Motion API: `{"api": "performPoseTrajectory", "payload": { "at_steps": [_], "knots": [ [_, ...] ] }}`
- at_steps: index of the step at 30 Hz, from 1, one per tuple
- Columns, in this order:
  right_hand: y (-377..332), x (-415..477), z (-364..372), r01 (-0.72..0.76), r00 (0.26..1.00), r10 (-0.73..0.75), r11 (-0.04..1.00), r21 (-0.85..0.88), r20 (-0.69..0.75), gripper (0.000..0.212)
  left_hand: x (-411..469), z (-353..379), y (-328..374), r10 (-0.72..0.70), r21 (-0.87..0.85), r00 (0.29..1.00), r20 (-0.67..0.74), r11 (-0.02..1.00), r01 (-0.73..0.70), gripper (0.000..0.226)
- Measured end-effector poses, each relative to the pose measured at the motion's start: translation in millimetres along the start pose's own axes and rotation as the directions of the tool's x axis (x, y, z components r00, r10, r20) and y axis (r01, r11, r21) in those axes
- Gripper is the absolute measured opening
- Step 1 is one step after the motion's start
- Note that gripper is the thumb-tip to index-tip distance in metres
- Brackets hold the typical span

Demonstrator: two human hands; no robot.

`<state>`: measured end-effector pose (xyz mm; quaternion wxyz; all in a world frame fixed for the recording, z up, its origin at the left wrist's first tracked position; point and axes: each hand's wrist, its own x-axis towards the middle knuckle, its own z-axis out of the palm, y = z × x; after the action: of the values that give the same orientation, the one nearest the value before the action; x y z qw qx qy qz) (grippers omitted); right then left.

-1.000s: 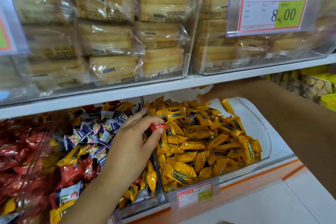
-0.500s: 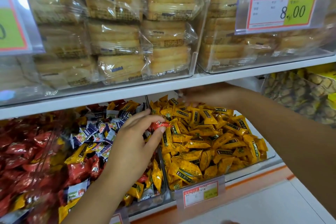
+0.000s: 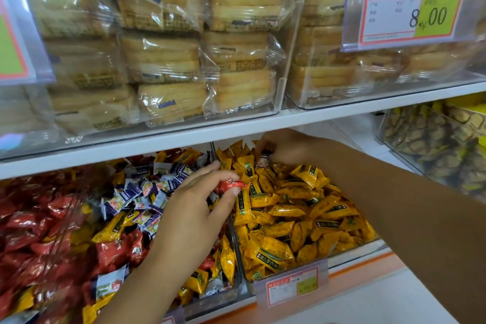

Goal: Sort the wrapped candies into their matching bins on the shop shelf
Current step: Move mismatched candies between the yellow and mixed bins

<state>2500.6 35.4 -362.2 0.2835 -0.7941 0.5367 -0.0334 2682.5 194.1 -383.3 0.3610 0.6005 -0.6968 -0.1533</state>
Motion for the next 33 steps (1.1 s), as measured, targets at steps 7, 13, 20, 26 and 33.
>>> {"api": "performPoseTrajectory", "payload": {
  "at_steps": [7,13,20,26,33],
  "knots": [
    [-8,13,11,0.009,0.985,0.038,0.962,-0.273,0.167,0.044,1,-1,1,-0.009,-0.012,1.0,0.002,1.0,0.009,0.022],
    [-5,3,14,-0.007,0.986,0.048,0.97,-0.242,0.162,0.049,1,-2,7,-0.035,-0.022,0.998,-0.054,0.999,0.034,0.024],
    [-15,-2,21,-0.003,0.976,0.075,0.944,-0.33,0.204,0.042,-3,-27,5,-0.137,-0.064,0.981,-0.136,0.99,0.129,0.021],
    [-20,-7,21,0.022,0.986,0.043,0.927,-0.374,0.164,0.044,-6,-51,-10,-0.227,-0.075,0.96,-0.164,0.973,0.217,0.018],
    [-35,-40,-10,0.013,0.997,-0.022,0.992,-0.122,-0.077,0.026,-17,-66,-13,-0.243,-0.095,0.956,-0.166,0.969,0.23,0.018]
  ]
}}
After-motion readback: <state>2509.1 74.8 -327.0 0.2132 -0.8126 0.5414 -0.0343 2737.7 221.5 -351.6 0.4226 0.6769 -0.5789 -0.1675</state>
